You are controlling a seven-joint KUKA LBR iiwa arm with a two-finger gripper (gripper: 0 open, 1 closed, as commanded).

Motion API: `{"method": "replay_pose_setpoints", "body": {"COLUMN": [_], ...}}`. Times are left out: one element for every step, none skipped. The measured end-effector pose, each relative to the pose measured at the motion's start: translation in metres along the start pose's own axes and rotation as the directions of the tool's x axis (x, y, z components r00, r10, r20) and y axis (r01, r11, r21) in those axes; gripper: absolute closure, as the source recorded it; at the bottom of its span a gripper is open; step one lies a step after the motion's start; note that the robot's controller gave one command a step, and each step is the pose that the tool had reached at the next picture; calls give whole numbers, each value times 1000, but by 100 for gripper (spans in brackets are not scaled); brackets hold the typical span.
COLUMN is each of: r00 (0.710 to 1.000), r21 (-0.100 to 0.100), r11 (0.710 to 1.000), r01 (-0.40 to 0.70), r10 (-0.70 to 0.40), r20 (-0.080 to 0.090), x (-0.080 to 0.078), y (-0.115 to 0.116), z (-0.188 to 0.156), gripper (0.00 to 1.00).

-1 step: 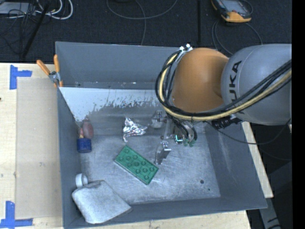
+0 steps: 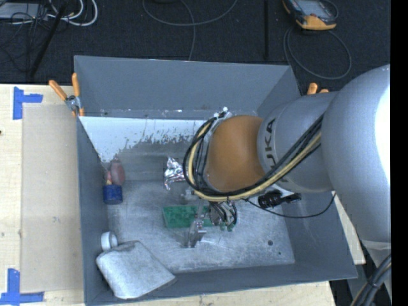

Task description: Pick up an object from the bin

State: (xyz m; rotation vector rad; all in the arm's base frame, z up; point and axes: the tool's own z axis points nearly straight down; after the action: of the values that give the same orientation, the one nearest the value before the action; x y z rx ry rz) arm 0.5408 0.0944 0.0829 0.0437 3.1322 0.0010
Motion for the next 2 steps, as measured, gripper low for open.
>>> {"method": "replay_pose_setpoints", "body": {"r00": [1000, 1000], "r21": [0, -1], "r11": [1000, 1000], "r01": [-2, 8], "r10": [2, -8], "r20": [-10, -2], "x": [3, -5], "y": [0, -4], "z": [3, -102], "gripper": [100, 100]}}
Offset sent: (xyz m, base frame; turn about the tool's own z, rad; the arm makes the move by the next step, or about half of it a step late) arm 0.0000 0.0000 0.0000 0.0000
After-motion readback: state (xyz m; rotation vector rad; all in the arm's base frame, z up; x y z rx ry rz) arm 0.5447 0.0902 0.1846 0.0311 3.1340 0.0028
